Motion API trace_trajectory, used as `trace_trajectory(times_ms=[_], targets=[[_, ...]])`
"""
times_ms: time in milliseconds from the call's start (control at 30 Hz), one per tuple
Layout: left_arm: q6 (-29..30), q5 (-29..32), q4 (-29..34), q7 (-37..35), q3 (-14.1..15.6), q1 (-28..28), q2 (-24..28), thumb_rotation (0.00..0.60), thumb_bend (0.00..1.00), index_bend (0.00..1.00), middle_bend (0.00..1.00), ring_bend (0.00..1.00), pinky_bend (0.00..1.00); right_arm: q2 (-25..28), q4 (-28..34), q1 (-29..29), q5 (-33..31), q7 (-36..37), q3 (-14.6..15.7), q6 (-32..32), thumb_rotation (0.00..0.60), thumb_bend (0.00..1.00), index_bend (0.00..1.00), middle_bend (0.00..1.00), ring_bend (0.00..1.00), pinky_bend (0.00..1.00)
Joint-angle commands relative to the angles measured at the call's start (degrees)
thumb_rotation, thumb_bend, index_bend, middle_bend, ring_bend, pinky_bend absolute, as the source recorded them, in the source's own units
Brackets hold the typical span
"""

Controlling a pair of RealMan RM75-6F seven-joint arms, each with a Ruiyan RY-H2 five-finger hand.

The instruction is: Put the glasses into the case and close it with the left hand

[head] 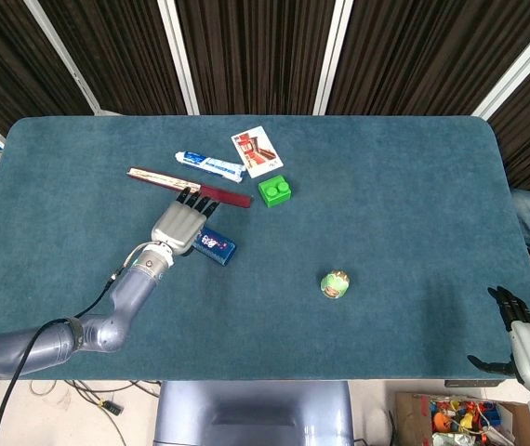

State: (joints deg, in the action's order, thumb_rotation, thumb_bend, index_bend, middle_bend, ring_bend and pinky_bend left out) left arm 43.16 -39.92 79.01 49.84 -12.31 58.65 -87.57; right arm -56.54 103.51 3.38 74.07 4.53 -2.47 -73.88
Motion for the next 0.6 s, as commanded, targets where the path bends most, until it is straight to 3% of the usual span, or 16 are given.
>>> trace_trajectory(times_ms=[33,600], targets=[[-1.14,2.1,-0.62,0.93,1.52,1.5,-0.15,0.6,0.22,0.01,0.09,0.0,0.0,0.04,0.04,0.02,-0.08,0.07,-0.02,0.08,0.6,0.12,0.0,0.0,0.0,0.17],[0.62,1.65,-7.86,-2.06,4.75,3.21,-6.11,0.6,0.26,0.09,0.18,0.0,0.0,0.3,0.31,0.09,-0.51,0.54,-0.03,0.56,0.6,0.11,0.0,0.0,0.0,0.17]])
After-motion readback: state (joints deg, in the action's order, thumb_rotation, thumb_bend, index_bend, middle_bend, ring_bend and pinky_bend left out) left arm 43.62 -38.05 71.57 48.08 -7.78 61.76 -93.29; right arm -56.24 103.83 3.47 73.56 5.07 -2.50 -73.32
